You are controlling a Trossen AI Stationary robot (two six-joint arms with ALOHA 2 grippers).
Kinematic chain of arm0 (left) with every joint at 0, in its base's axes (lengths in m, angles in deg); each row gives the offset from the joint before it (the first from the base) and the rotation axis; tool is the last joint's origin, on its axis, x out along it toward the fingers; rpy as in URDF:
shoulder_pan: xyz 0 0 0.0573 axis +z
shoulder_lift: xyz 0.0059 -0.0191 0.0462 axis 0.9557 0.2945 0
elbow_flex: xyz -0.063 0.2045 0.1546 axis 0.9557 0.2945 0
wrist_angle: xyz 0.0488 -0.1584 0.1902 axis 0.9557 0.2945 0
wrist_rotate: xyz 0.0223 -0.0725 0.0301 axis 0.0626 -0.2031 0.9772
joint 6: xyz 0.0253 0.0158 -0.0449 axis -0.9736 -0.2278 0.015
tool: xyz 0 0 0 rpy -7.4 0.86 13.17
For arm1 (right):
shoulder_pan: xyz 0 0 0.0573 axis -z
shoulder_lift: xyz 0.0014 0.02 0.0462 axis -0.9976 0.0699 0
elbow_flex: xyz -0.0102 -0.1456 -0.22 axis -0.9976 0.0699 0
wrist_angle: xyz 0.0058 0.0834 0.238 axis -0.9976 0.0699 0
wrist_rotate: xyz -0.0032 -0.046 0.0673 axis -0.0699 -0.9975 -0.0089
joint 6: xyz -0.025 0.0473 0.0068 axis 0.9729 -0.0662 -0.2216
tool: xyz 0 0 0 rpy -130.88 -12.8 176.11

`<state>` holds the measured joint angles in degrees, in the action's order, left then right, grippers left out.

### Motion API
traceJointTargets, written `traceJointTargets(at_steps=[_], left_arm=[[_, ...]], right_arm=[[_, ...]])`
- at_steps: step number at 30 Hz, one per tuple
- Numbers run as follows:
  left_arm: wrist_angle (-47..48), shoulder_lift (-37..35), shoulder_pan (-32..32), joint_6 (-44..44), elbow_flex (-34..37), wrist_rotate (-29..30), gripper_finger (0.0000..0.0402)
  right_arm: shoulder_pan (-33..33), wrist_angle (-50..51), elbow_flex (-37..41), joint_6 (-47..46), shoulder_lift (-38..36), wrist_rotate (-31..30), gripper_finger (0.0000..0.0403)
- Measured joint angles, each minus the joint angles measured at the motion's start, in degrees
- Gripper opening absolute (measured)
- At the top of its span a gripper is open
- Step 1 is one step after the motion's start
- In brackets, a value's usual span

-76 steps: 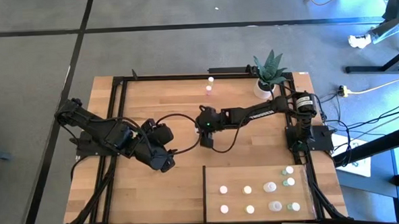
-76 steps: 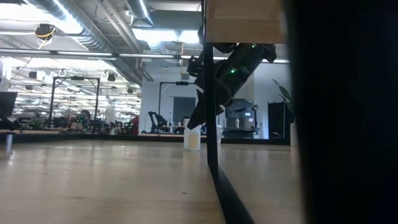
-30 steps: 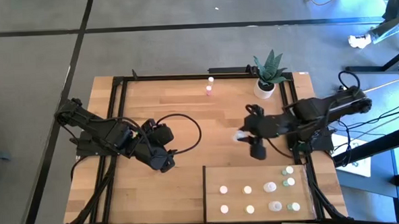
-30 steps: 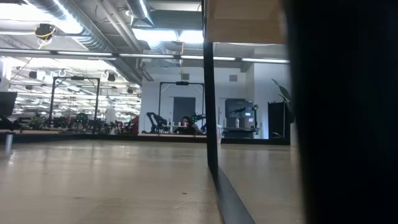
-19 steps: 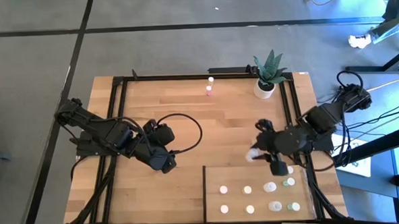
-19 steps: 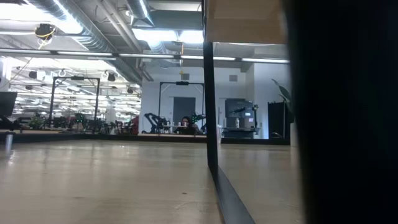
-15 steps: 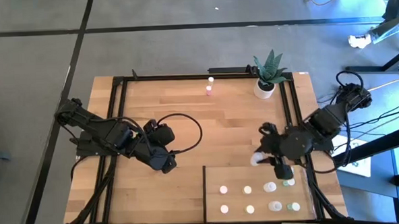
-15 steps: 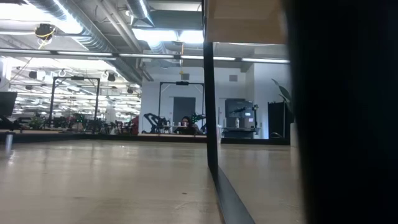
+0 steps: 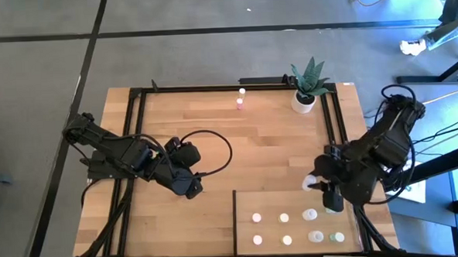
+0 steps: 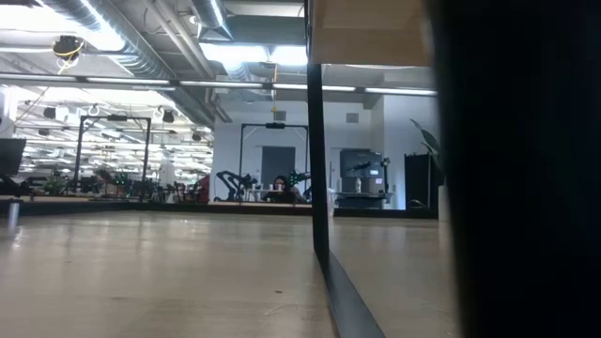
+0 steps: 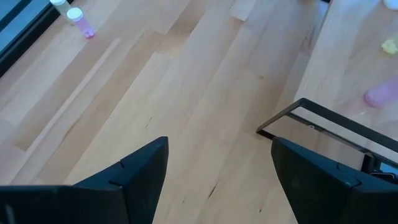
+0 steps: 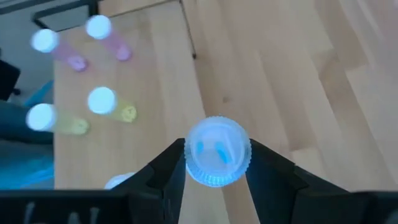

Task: Pick and place medicine bottles onto shelf by color
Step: Put the transparent pill bottle on the shelf aligned with the other transparent pill bottle

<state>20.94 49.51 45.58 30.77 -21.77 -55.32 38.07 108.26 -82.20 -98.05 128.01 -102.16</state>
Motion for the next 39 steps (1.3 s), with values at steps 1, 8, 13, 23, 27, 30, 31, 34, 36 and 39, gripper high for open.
traceJointTargets(at_steps=[1,8,13,23,27,30,31,34,36,39], left_arm=[[0.0,0.0,0.0,0.0,0.0,0.0,0.0279],[-0.01,0.0,0.11,0.0,0.0,0.37,0.0279],[-0.26,0.0,0.15,-1.91,0.02,-0.63,0.0279],[-11.09,0.0,0.15,-16.37,0.02,-9.68,0.0279],[-12.39,0.0,0.32,-16.65,0.02,-9.74,0.0279],[-12.39,0.0,0.48,-16.65,0.02,-9.73,0.0279],[-12.39,0.0,0.64,-16.65,0.02,-9.75,0.0279],[-12.37,0.0,0.84,-16.65,0.04,-9.7,0.0279],[-12.37,0.0,1.13,-16.65,0.04,-9.72,0.0279],[-12.37,0.0,1.18,-16.63,0.04,-9.7,0.0279]], right_arm=[[-0.43,0.19,0.58,-1.84,-0.02,-0.45,0.015],[-1.75,-3.59,7.37,-9.01,0.04,0.58,0.015],[-1.88,-8.67,10.03,-9.61,0.04,2.4,0.015],[-1.9,-15.13,14.53,-9.78,0.04,2.6,0.015],[-1.94,-15.24,14.69,-9.76,0.04,2.64,0.015],[-2.01,-14.87,14.69,-9.52,0.04,2.67,0.015],[-2.13,-14.55,14.69,-9.52,0.04,2.72,0.015],[-2.23,-13.77,14.69,-9.42,0.04,3.67,0.015],[-2.23,-13.44,14.69,-9.4,0.04,4.21,0.015],[-2.23,-13.55,14.69,-9.27,0.25,4.11,0.015]])
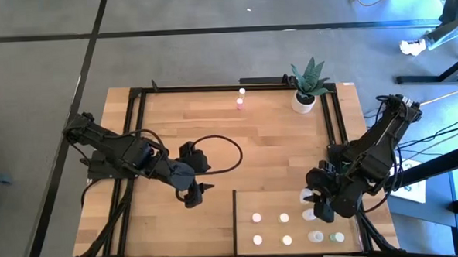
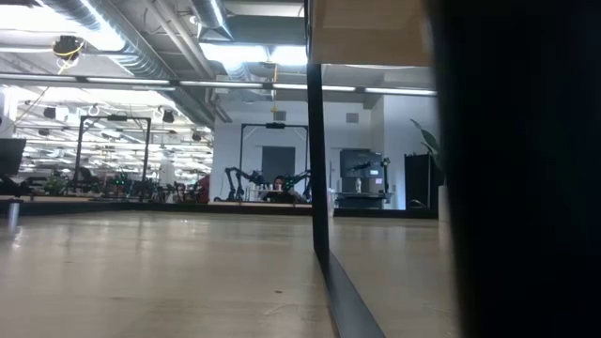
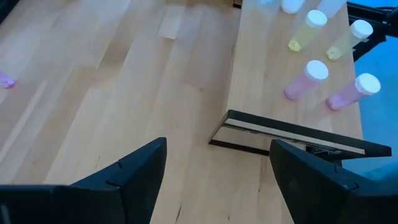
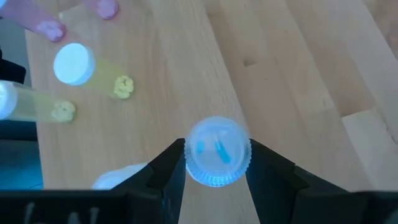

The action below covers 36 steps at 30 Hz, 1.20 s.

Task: Pick and place medicine bottles onto shelf by color
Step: Put the transparent pill bottle on the shelf aligned with the other transparent pill bottle

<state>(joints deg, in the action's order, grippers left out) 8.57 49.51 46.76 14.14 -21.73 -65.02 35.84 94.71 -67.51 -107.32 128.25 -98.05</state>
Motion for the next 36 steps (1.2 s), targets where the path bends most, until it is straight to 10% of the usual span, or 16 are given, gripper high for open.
traceJointTargets(at_steps=[21,36], left_arm=[[0.02,0.0,0.0,0.02,0.0,0.0,0.0279],[0.02,0.0,0.0,0.09,0.0,0.0,0.0279]], right_arm=[[0.02,-0.49,-0.2,4.62,2.9,-0.52,0.0151],[0.04,-0.19,0.15,4.47,3.14,2.56,0.0231]])
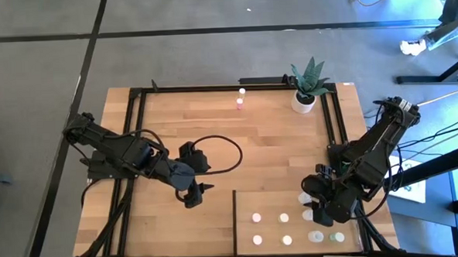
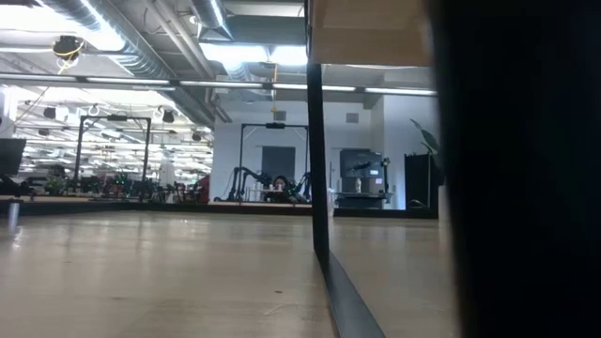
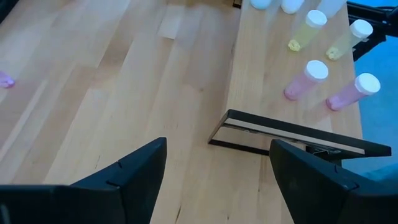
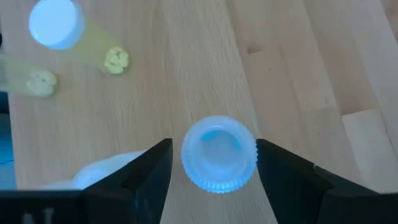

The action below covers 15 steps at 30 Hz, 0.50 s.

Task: Pick and place medicine bottles onto shelf by color
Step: Put the transparent pill bottle on the shelf aligned with the other transparent pill bottle

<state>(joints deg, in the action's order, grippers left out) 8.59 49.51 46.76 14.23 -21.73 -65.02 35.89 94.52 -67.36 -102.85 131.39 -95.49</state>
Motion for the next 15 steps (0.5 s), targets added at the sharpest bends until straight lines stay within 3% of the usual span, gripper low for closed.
traceJointTargets(at_steps=[15], left_arm=[[0.02,0.0,0.0,-0.02,0.0,-0.02,0.0279]], right_arm=[[0.02,-0.2,-0.13,0.18,-0.07,0.16,0.0228]])
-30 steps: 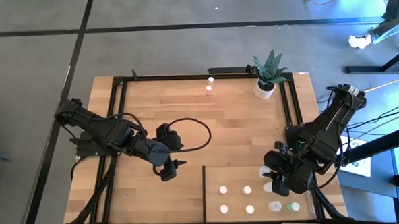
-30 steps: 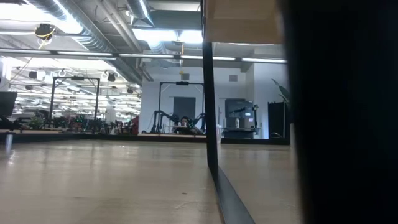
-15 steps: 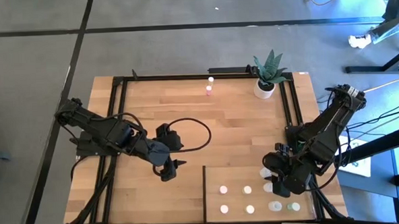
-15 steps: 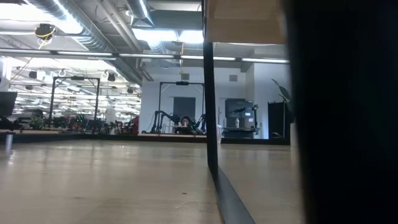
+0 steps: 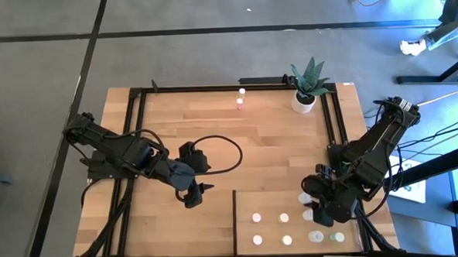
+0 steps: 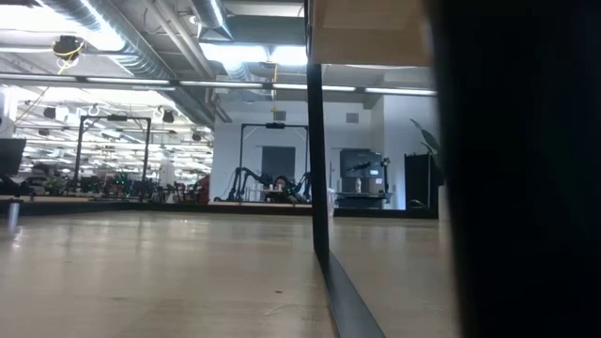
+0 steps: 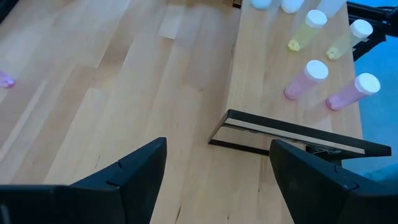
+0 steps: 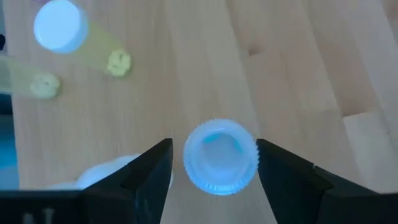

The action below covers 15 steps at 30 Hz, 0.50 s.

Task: Pick and place medicine bottles onto shelf by color
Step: Put the transparent pill bottle on the shelf aligned with the other transparent pill bottle

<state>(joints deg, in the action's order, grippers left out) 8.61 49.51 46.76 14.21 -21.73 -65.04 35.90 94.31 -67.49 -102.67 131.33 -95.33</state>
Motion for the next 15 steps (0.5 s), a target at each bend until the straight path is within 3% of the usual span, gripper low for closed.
traceJointTargets(at_steps=[4,15], left_arm=[[0.0,0.0,0.0,0.0,0.0,0.0,0.0279],[0.0,0.0,0.0,-0.02,0.0,0.0,0.0279]], right_arm=[[0.07,-0.03,0.0,1.07,0.0,3.42,0.0228],[0.88,-0.02,-0.04,2.6,-0.06,3.67,0.0228]])
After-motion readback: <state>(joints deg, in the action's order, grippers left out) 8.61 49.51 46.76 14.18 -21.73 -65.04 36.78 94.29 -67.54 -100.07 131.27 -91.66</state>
